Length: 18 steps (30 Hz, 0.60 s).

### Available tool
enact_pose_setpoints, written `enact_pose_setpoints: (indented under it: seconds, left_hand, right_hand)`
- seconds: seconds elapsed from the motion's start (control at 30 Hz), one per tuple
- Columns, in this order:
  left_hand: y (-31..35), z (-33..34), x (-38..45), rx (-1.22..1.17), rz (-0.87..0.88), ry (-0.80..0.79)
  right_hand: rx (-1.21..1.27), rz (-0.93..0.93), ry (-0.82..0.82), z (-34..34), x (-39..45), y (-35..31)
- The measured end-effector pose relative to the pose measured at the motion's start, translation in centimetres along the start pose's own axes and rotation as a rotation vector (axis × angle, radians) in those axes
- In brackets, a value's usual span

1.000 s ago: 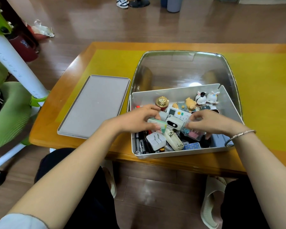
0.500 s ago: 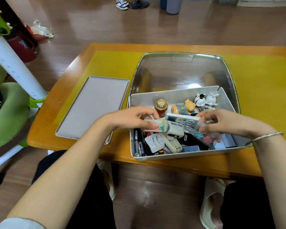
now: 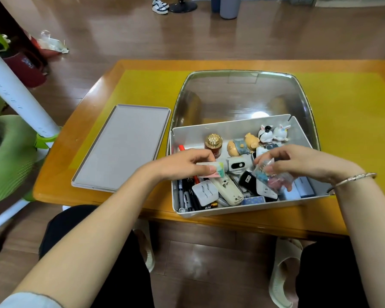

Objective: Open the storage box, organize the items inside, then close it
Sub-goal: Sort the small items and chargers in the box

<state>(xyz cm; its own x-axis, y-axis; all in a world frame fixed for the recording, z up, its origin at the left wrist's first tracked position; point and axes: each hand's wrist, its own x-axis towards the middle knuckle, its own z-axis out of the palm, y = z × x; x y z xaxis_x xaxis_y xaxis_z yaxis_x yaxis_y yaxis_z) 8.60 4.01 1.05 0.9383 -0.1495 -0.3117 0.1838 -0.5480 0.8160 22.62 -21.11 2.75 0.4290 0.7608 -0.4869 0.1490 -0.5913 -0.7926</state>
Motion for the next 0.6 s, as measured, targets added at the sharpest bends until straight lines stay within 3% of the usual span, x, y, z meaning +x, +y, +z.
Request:
enact_pose_setpoints:
  seconds: [0.17,0.37,0.43,0.53,0.6]
  left_hand:
    - [-0.1,0.2,0.4,0.032,-0.009,0.044]
    - [0.3,1.8,0.8,-0.026,-0.042,-0.133]
    - [0.3,1.8,0.8,-0.059,-0.021,-0.073]
    - [-0.5,1.3,1.3,0.082,-0.049,0.156]
    - [-0.8,1.1,1.9,0.143,-0.118,0.181]
  right_hand:
    - [-0.013,0.021,0.170,0.5,1.2,0.0]
    - [0.021,-0.026,0.198,0.9,1.6,-0.4]
    - [0.048,-0.055,0.252,0.5,1.5,-0.4]
    - [0.027,-0.106,0.341,0.4,1.5,-0.3]
    - [0.030,-0.106,0.418,0.3,1.9,-0.2]
